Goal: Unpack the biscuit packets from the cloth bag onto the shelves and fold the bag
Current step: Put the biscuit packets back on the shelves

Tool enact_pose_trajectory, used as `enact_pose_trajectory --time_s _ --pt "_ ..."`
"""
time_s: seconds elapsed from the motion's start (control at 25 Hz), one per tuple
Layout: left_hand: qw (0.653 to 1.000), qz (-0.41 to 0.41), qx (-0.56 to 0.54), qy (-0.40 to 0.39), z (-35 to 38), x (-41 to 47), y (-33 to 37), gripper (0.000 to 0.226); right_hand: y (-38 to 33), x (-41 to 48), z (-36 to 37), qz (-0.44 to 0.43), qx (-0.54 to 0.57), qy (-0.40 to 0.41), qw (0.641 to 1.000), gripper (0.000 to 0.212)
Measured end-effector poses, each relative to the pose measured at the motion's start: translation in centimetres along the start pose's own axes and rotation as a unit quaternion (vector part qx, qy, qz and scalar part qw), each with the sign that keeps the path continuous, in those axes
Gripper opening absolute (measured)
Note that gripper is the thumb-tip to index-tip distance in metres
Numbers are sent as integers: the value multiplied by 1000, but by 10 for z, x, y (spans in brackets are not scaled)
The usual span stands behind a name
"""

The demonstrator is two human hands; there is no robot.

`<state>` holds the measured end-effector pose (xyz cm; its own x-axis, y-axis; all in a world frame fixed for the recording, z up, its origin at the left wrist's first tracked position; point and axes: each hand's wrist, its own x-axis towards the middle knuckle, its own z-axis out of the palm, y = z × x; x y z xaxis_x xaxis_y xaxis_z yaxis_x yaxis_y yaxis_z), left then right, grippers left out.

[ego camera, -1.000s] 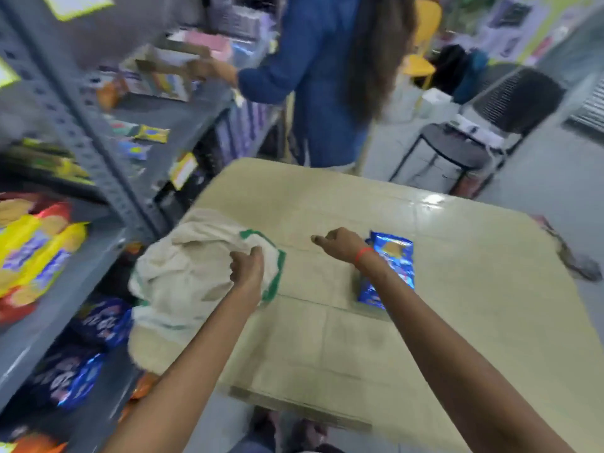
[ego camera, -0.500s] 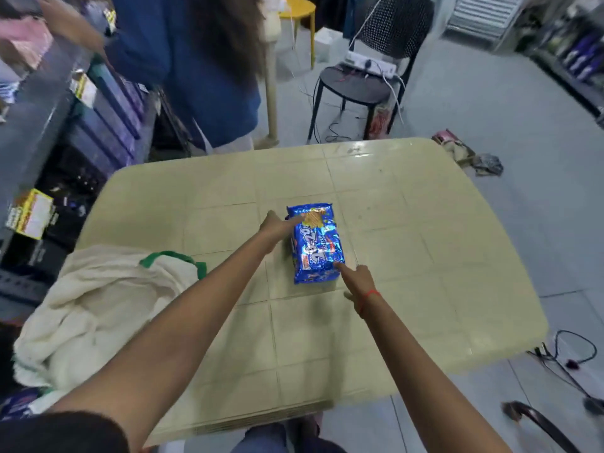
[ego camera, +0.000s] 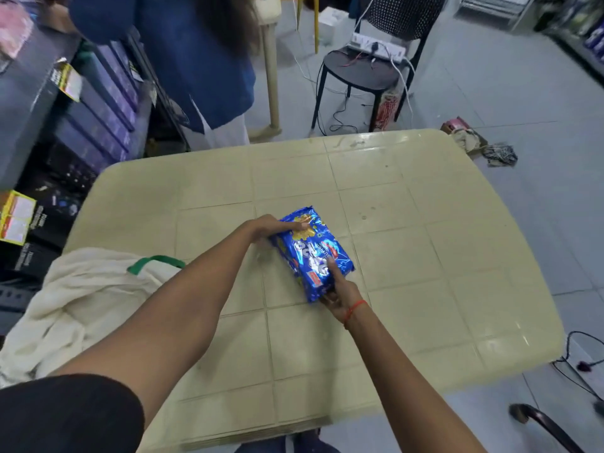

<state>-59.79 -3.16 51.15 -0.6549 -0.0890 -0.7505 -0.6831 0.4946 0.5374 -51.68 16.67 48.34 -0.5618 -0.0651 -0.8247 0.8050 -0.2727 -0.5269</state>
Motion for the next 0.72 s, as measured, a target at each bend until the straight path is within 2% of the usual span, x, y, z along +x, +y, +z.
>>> enact_pose_trajectory --time_s 0.08,0.2,0.28,0.4,0.52,0.6,0.72 --pt "997 -43 -68 -10 3 -14 -23 72 -5 2 -10 6 -50 -25 998 36" --pt "978 -33 -207 -2 5 -43 -56 56 -15 -3 -7 -6 -83 -92 992 30" --pt "958 -16 -283 34 -2 -69 -74 58 -23 -12 11 -30 -140 -111 983 29" --pt "935 -4 -334 117 -23 -122 -109 67 -30 -31 52 -69 -235 -154 957 40" --pt "903 -6 -387 185 -38 -189 -161 66 -19 -62 109 -82 -350 -228 905 52" --pt "865 -15 -441 238 -39 -235 -205 67 6 -92 150 -86 -431 -279 854 57" --pt "805 -47 -488 334 -33 -295 -257 67 50 -137 201 -93 -515 -331 785 45"
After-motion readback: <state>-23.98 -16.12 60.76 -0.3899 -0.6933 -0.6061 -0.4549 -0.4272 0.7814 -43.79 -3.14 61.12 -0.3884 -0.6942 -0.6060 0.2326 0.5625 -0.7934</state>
